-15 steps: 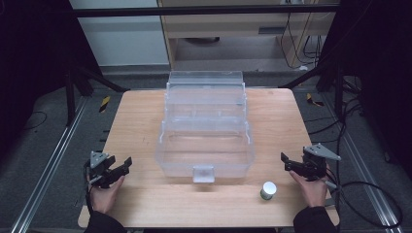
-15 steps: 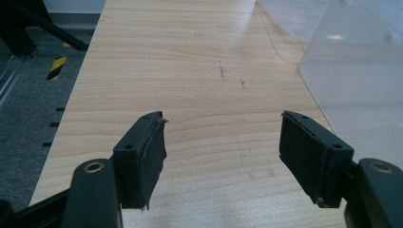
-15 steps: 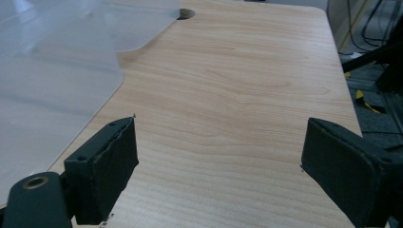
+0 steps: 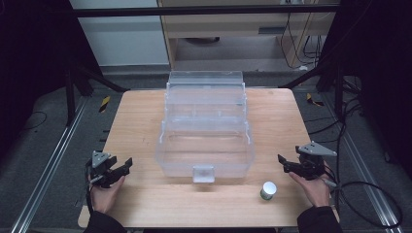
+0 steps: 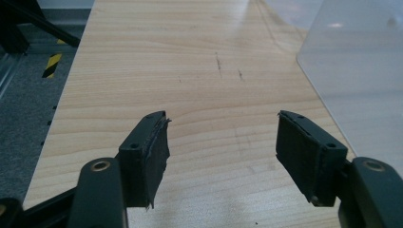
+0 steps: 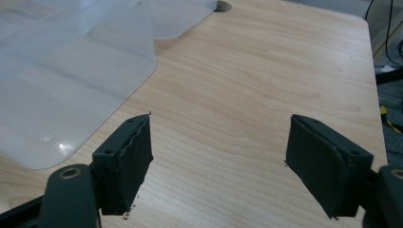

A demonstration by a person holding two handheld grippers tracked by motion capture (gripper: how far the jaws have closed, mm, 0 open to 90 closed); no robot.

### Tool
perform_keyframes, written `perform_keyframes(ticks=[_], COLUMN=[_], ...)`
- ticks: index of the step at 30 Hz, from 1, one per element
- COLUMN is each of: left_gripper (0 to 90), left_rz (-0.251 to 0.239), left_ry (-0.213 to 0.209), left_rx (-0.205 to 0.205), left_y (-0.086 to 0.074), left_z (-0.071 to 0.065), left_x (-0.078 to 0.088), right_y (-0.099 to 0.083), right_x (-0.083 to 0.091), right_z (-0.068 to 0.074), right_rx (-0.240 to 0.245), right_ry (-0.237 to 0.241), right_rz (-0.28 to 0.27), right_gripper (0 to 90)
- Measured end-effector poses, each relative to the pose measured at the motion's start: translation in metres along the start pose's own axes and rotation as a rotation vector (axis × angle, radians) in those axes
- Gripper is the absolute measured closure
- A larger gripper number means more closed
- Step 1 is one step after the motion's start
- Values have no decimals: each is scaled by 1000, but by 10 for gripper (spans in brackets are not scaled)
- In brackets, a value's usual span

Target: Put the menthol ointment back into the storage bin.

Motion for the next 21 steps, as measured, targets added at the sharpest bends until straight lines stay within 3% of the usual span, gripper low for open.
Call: perform_keyframes(ticks=[9, 17, 19, 21], left_gripper=[358, 358, 353, 352], left_rz=[5, 20, 24, 26], left_ry=[4, -2, 2, 2], left_rx=[8, -2, 0, 2], left_y=[0, 0, 0, 0], left_z=[1, -1, 0, 0], left_x=[0, -1, -1, -1], right_y=[26, 44, 48, 49], right_x=[19, 27, 26, 26], right_z=[6, 15, 20, 22], right_rx=[54, 129, 178, 191], right_ry=[74, 111, 123, 126], right_rz=[5, 62, 104, 121], right_gripper=[245, 242, 245, 245])
Point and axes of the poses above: each handheld gripper's, and its own axes: x roughly backward along the jaws, y roughly out of its top, z roughly to its left, the point moved 4 cm from there along -x, roughly forward along the jaws, and after that the axes turned 6 degrees about z, right-handed, at the moved point
